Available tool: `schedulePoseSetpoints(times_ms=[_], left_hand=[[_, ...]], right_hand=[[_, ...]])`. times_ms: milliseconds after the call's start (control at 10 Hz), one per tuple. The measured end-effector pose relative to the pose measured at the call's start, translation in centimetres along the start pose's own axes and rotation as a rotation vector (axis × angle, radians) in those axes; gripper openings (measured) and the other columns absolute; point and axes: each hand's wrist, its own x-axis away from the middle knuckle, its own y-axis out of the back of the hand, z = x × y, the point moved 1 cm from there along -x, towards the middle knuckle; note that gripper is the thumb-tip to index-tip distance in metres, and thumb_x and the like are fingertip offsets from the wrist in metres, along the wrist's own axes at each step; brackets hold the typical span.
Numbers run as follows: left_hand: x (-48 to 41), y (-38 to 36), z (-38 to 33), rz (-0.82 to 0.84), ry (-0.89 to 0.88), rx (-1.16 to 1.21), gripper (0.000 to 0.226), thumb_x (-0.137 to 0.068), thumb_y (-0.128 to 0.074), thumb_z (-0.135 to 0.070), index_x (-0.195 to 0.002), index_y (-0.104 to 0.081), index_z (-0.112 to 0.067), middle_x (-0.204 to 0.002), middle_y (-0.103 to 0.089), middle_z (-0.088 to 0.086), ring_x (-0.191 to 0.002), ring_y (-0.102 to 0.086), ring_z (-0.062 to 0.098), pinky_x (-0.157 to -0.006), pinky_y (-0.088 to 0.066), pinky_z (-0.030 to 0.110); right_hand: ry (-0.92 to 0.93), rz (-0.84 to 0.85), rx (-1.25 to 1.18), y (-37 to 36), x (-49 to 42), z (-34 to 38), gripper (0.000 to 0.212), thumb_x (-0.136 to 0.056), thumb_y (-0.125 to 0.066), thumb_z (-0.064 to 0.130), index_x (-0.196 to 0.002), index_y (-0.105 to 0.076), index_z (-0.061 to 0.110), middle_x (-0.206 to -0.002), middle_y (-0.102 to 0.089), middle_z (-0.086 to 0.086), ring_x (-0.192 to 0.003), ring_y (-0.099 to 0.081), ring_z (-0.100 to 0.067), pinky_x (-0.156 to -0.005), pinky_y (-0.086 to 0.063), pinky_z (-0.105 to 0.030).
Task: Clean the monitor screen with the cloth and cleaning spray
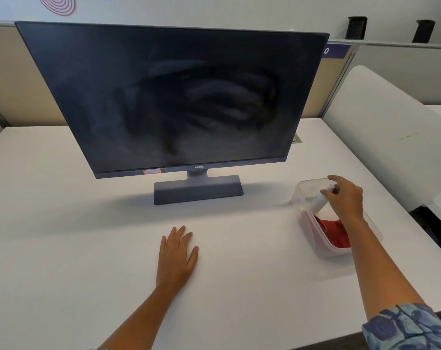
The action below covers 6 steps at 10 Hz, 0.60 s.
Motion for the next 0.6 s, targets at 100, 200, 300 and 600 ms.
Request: schedulePoseSetpoints(times_ms=[100,200,300,600], left_hand=[[0.0,0.0,0.0,-0.004,-0.006,0.000,0.050,-0.087,-0.036,-0.039,-0.128,-0.049,-0.013,-0.146,-0.040,0.008,-0.140,-0.025,0.027,-0.116,-0.007,0.041],[-0.1,0.0,0.0,-0.005,-0.005,0.006,0.050,-0.087,-0.037,-0.038,-0.128,-0.050,-0.013,-0.146,-0.040,0.009,-0.140,-0.026,0.027,-0.116,-0.008,0.042],[0.0,0.2,-0.1,-0.005,-0.003,0.004,0.049,-0.087,-0.037,-0.038,-0.127,-0.050,-0.012,-0.145,-0.041,0.009,-0.139,-0.026,0.028,-0.116,-0.009,0.042],[-0.1,-0.3,0.2,-0.025,-0.002,0.021,0.050,-0.087,-0.036,-0.038,-0.129,-0.049,-0.013,-0.146,-0.039,0.008,-0.140,-0.024,0.027,-0.116,-0.007,0.041]], right_hand=[[-0.020,-0.024,-0.011,-0.5,0.0,-0.8,0.042,-0.082,-0.071,0.007,-0.122,-0.060,0.003,-0.115,-0.066,-0.023,-0.098,-0.064,-0.038,-0.091,-0.050,-0.042],[-0.021,-0.038,-0.019,-0.7,0.0,-1.2,0.043,-0.082,-0.071,0.008,-0.123,-0.060,0.004,-0.114,-0.067,-0.023,-0.096,-0.065,-0.037,-0.090,-0.050,-0.042],[-0.017,-0.038,-0.021,-0.7,0.4,-1.3,0.044,-0.082,-0.071,0.009,-0.124,-0.059,0.004,-0.114,-0.067,-0.022,-0.095,-0.067,-0.035,-0.088,-0.051,-0.042],[0.045,-0.094,0.032,-0.5,1.5,-0.3,0.048,-0.092,-0.059,0.014,-0.137,-0.046,0.004,-0.135,-0.053,-0.022,-0.121,-0.053,-0.039,-0.099,-0.044,-0.047]])
